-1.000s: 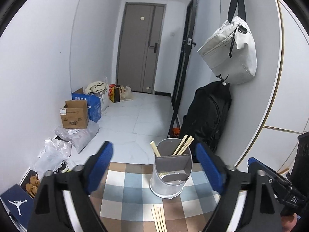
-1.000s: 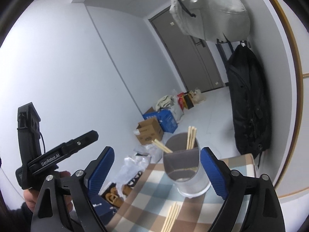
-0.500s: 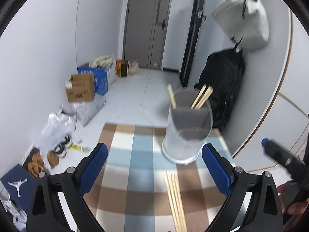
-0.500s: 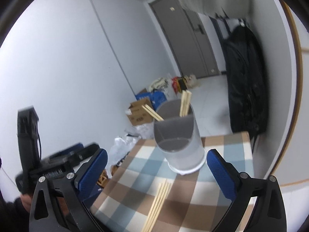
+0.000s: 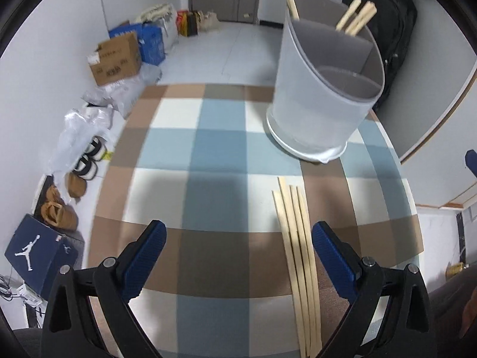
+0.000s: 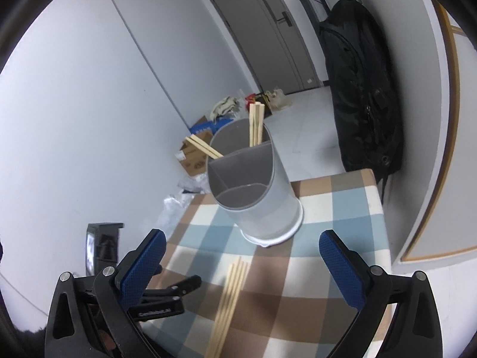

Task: Organize utensils
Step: 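Withdraw both grippers and lower them toward the remaining chopsticks, then close the left gripper on a chopstick while the right gripper grasps another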

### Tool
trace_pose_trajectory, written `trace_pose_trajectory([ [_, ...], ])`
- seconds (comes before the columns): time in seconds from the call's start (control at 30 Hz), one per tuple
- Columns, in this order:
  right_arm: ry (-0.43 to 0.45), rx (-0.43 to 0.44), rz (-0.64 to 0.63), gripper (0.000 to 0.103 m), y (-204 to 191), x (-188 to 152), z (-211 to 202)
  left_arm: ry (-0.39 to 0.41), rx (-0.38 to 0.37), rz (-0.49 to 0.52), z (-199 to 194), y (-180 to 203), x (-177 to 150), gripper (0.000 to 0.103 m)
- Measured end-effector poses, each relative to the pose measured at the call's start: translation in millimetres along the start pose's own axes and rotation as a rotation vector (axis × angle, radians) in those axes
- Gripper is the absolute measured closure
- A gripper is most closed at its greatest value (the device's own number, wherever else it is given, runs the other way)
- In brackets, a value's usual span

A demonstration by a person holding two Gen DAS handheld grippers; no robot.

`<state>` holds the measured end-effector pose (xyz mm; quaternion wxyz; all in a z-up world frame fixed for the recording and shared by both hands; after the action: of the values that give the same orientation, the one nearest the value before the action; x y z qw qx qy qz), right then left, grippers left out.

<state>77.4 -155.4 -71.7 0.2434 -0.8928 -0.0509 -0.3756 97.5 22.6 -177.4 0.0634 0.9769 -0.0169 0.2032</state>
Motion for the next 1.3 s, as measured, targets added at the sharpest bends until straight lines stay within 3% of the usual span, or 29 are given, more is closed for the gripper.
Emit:
trace_pose_trajectory([
  [0.37,-0.049,0.061,0.047,0.0,7,1,12,-0.109,0.133,0.037,27,6,-14,0.008],
  [0.6,-0.061,0.069,0.067,0.0,9,2,13,-0.137,0.126,0.011,29,7,-13,0.008],
  [0.9,-0.086,0.066,0.117,0.0,20,4,20,-0.136,0.084,0.028,36,23,9,0.041],
  [1.0,-0.093,0.063,0.14,0.0,27,4,20,-0.133,0.069,0.063,36,33,12,0.061],
  [1.07,-0.098,0.061,0.152,0.0,31,4,22,-0.134,0.049,0.089,36,39,13,0.085],
  [1.13,-0.104,0.056,0.162,0.0,34,3,23,-0.138,0.028,0.127,37,45,13,0.099],
  [1.3,-0.115,0.04,0.165,0.0,38,3,26,-0.142,-0.036,0.086,34,40,15,0.101],
])
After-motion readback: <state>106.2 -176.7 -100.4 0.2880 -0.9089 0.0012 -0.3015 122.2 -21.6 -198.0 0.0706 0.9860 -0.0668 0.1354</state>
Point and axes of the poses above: each gripper's, at about its wrist camera, not at the fingertips, and z roughly the way its jaws point, y to its right, x to its top, the point moved 6 cm from there along z, roughly the way its jaws point, and after that the axes turned 5 degrees about -y, right-handed, at the moved point
